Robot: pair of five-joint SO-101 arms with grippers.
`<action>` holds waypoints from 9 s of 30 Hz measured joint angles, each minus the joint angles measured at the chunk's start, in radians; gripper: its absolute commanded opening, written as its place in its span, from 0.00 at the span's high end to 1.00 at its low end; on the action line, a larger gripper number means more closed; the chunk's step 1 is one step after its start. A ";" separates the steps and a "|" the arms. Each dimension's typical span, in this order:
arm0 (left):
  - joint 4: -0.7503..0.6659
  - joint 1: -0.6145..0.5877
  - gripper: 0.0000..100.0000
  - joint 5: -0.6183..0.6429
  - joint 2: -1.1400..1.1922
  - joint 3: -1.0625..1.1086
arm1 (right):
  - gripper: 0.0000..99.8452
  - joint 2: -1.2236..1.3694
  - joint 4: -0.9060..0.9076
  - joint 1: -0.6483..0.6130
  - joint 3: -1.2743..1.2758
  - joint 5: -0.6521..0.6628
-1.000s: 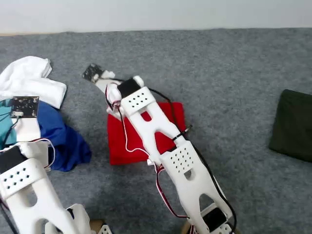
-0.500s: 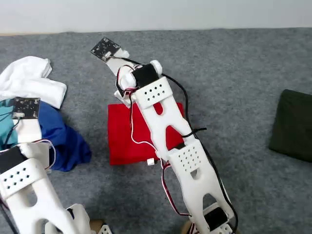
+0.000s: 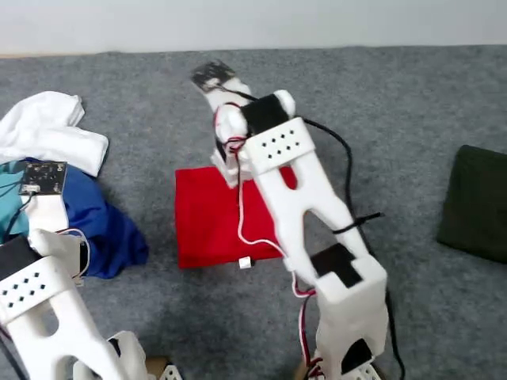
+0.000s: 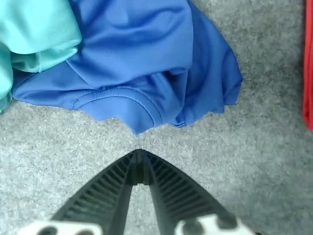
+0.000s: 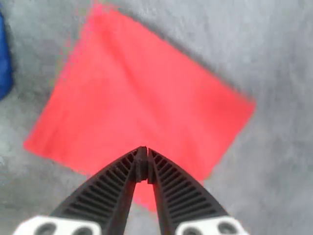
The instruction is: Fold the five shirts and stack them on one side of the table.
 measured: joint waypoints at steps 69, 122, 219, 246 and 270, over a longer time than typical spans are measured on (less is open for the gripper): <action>-0.005 0.000 1.00 0.000 0.000 0.000 | 0.90 0.058 -0.003 0.034 0.370 -0.163; -0.005 0.000 1.00 0.000 0.000 0.000 | 0.99 0.298 -0.005 0.130 0.293 -0.124; 0.040 0.000 1.00 -0.072 0.000 0.000 | 0.70 0.267 -0.132 0.279 0.135 -0.523; 0.040 0.000 1.00 -0.072 0.000 0.000 | 0.98 0.397 -0.321 0.255 0.133 -0.535; 0.040 0.000 1.00 -0.072 0.000 0.000 | 0.99 0.252 -0.256 0.423 0.132 -0.232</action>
